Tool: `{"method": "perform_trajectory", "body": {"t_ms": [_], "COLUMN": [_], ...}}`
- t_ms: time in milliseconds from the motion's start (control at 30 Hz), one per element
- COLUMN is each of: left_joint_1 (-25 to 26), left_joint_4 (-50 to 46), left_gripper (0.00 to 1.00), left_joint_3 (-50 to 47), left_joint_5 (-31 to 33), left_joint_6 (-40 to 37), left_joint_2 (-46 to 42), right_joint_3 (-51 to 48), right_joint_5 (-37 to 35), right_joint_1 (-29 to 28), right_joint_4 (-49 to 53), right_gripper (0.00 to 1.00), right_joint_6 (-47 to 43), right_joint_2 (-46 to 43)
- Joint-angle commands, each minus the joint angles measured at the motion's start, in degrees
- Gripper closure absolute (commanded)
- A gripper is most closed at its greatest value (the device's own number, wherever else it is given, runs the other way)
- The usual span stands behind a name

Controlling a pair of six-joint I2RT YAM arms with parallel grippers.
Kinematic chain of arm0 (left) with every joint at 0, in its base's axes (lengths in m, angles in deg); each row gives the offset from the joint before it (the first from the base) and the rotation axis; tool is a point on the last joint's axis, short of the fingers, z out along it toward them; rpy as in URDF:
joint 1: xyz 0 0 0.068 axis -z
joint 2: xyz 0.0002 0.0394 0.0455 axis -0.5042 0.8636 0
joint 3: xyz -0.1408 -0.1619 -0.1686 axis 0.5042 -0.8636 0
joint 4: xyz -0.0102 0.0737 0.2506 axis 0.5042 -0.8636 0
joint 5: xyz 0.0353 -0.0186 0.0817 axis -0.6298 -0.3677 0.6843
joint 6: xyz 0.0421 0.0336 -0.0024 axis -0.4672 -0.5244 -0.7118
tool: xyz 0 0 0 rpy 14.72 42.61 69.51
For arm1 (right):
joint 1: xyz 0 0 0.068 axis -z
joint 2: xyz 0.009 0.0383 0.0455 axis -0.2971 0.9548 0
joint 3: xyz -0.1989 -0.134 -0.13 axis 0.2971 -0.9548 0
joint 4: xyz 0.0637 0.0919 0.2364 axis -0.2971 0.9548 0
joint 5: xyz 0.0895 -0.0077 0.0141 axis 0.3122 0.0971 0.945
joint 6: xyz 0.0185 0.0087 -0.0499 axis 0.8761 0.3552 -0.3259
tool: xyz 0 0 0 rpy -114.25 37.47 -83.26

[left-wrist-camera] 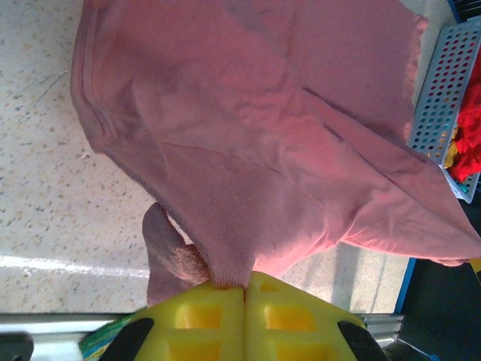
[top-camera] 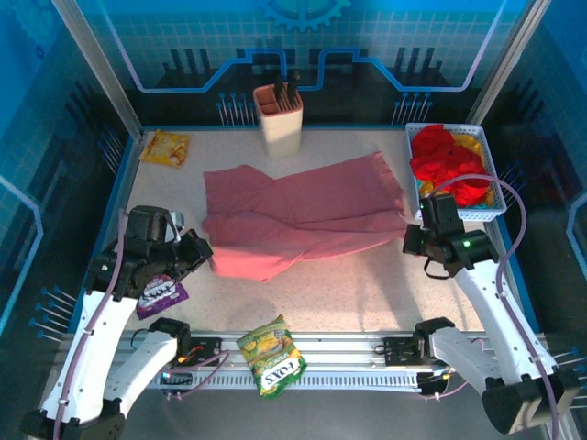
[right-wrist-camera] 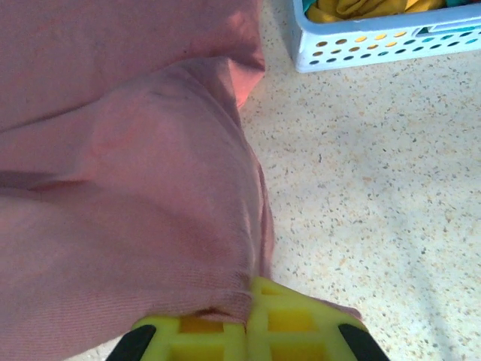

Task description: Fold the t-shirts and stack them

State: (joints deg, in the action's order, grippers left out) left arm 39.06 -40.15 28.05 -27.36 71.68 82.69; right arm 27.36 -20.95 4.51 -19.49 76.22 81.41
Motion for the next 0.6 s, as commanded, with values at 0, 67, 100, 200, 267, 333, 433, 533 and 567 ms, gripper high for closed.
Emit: {"method": "perform_trajectory", "body": {"t_ms": [0,67,100,200,267,333,433,533,567], "left_joint_1": [-0.45,-0.43,-0.45,-0.45,-0.46,-0.44,-0.44,-0.43,-0.43], "left_joint_4": [-5.00,-6.32,-6.93,-8.47,-9.41,-10.06,-10.68,-11.53,-11.99], "left_gripper": [1.00,1.00,1.00,1.00,1.00,1.00,1.00,1.00,1.00], "left_joint_3": [3.69,4.33,4.42,4.02,3.24,2.01,-0.11,-1.99,-2.53], "left_joint_5": [1.14,0.85,0.68,0.71,0.54,0.27,-1.04,-1.94,-1.84], "left_joint_6": [-0.63,-0.90,-0.92,-0.51,0.41,1.58,3.30,5.32,5.68], "left_joint_2": [-0.46,-0.46,-0.54,-1.61,-2.85,-4.12,-5.84,-7.62,-8.34], "right_joint_3": [2.57,4.31,5.49,9.66,13.51,15.94,16.96,15.94,15.70], "right_joint_5": [-4.84,-6.25,-7.01,-9.14,-8.86,-9.92,-8.07,-9.76,-10.22], "right_joint_1": [-1.88,-3.42,-4.77,-8.46,-10.92,-13.02,-15.59,-16.96,-17.04], "right_joint_4": [4.99,6.31,7.55,13.33,18.91,23.43,27.36,30.44,31.63], "right_gripper": [0.98,0.99,0.99,0.99,0.99,0.99,0.97,0.97,0.97], "right_joint_6": [1.29,1.73,2.29,4.55,4.61,6.05,7.05,8.61,8.54], "right_joint_2": [1.20,2.13,2.83,5.50,8.52,10.25,11.80,13.22,13.91]}}
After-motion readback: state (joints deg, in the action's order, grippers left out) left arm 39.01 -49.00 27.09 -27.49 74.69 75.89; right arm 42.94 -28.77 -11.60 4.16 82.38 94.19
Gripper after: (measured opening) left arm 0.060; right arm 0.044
